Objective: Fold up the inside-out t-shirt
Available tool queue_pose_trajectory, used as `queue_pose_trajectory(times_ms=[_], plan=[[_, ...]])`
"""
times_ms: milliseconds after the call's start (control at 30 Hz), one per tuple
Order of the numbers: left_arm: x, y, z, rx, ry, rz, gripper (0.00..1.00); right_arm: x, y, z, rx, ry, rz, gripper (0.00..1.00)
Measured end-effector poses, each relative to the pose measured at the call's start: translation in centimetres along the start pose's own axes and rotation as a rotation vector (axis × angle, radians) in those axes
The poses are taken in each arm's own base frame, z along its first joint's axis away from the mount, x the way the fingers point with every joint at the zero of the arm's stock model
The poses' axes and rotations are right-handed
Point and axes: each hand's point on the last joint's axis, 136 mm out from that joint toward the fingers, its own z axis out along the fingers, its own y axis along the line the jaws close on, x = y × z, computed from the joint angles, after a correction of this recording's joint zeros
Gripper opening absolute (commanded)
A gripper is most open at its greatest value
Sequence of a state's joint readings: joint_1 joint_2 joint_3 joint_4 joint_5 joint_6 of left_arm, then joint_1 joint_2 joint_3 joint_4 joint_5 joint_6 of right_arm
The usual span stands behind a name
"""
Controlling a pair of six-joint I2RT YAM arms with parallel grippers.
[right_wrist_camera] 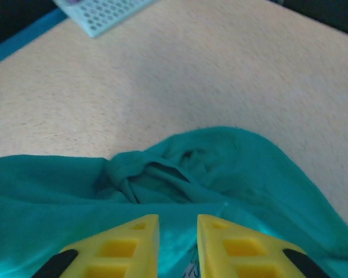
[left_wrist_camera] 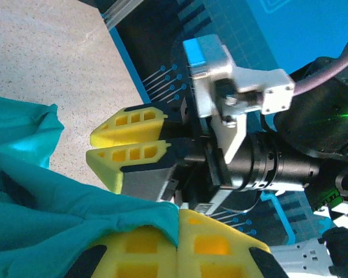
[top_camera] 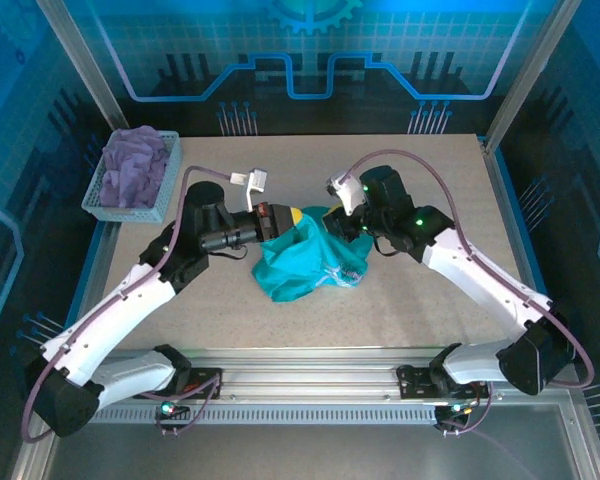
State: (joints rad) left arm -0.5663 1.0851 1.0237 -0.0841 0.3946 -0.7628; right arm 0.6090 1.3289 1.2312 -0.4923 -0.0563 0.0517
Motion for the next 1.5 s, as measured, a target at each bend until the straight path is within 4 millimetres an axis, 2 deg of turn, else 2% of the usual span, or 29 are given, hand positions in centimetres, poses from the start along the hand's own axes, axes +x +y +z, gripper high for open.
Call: queue_pose_trajectory(times_ms=[133,233,367,467,600,733,967,1233,1333,1500], plan=[[-0.1,0.5,0.3,-0.049,-0.037,-0.021,0.00,1.0,0.1,-0.6,0.033,0.026,0.045,0.35],[-0.1,1.3,0.5,-0.105,-0.067,-0.035,0.00,1.8,0.9,-2.3,0.015,0.001,0.087,0.40],[-0.1,2.1,0.8,-0.158,-0.091,-0.052,0.00,1.9,3.0,-5.4,-0.078,-0.095,0.172,0.44],[-0.1,2.4,1.3,-0.180,-0.095,-0.052,0.00,1.3,5.8,-6.2,-0.196,-0.160,0.236,0.46],[0.1,2.6,1.7,-0.194,-0.096,-0.051,0.00,1.1,8.4,-5.0,-0.307,-0.168,0.338,0.46],[0.0,2.7,1.8,-0.200,-0.102,-0.052,0.00,0.8,9.4,-3.2,-0.354,-0.163,0.451,0.46],[0.0,2.6,1.7,-0.200,-0.105,-0.051,0.00,-0.2,9.4,-1.1,-0.374,-0.168,0.590,0.46],[-0.3,1.9,1.3,-0.179,-0.119,-0.044,0.00,-0.5,8.5,-0.2,-0.341,-0.175,0.682,0.42],[-0.3,1.7,1.2,-0.174,-0.118,-0.043,0.00,-0.9,8.4,0.0,-0.343,-0.190,0.702,0.35],[-0.2,1.6,1.2,-0.166,-0.116,-0.042,0.00,-0.9,7.6,0.2,-0.330,-0.197,0.726,0.12]])
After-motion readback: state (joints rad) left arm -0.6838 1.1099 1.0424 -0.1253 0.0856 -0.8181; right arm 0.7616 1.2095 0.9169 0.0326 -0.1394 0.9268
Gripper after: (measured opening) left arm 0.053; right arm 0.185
